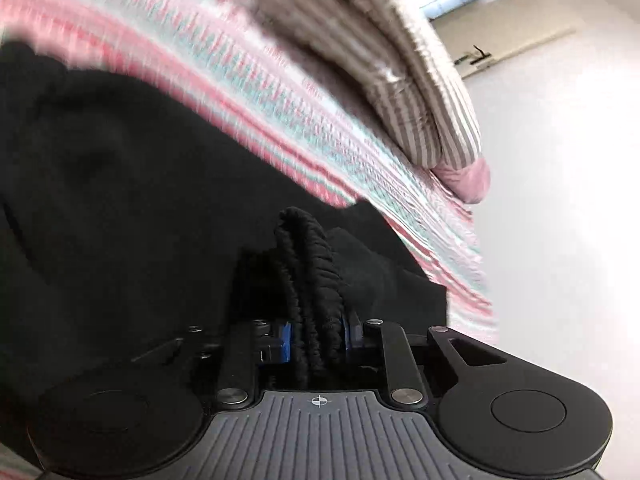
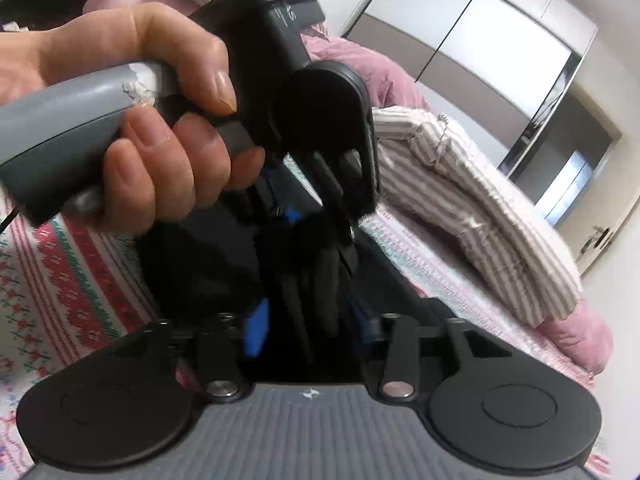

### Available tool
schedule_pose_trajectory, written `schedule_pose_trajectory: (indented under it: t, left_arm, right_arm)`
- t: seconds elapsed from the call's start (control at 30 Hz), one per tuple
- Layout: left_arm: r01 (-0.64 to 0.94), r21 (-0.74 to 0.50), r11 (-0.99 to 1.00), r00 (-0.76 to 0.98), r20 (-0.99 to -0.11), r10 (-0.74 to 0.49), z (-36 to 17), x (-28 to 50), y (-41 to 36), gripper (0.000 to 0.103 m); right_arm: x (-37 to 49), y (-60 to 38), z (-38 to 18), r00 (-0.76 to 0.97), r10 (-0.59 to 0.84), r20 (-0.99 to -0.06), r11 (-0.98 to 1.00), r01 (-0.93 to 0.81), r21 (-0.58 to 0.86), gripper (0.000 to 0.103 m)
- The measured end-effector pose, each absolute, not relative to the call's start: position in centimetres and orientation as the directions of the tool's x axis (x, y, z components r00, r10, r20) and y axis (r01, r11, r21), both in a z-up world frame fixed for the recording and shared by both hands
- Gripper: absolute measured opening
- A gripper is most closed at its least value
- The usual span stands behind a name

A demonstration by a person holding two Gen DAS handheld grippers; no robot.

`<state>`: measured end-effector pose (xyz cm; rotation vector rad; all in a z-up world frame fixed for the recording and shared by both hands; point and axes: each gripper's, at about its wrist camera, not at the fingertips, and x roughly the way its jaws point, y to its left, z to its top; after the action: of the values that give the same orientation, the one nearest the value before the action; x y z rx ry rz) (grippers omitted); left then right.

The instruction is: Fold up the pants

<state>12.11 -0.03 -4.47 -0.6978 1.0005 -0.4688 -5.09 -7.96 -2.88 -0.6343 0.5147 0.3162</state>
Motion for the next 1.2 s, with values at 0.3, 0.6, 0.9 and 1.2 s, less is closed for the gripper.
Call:
schedule_pose_trajectory:
  t: [0.3,0.6,0.9,1.2]
  left_arm:
    - [0.058,-0.553,0.831,0.506,-0.701,-0.502,-4.0,13.6,4.9,0.02]
    - [0.19,-0.456,0.869,0.603,-0.645,-0.47,-0.6,11.8,4.3,0.018]
    - [0.096,-0.308,0.946,0.564,-0.767,-0.307,-3.3,12.2,5.3,0.02]
    - [0.179,-0.11,0.978,0.594,-0.78,-0.197,-4.1,11.5,2.7,0.024]
  right_arm:
    - [-3.8,-10.8,-4.4,0.736,0.074,-0.672,0.796,-0.45,-0.405,0.098]
    - [-3.2,-12.0,-4.0,0.718,0.065,-0.693,0.826,-0.428,-0.366,0.1]
    - [-1.7,-13.4,-4.3,0.674,0.074,-0.735,0.856,-0.421,-0.3,0.102]
    - [-0.6,-14.8,-4.5,0.622,0.103,-0.776,0.893,-0.401,-0.202,0.103]
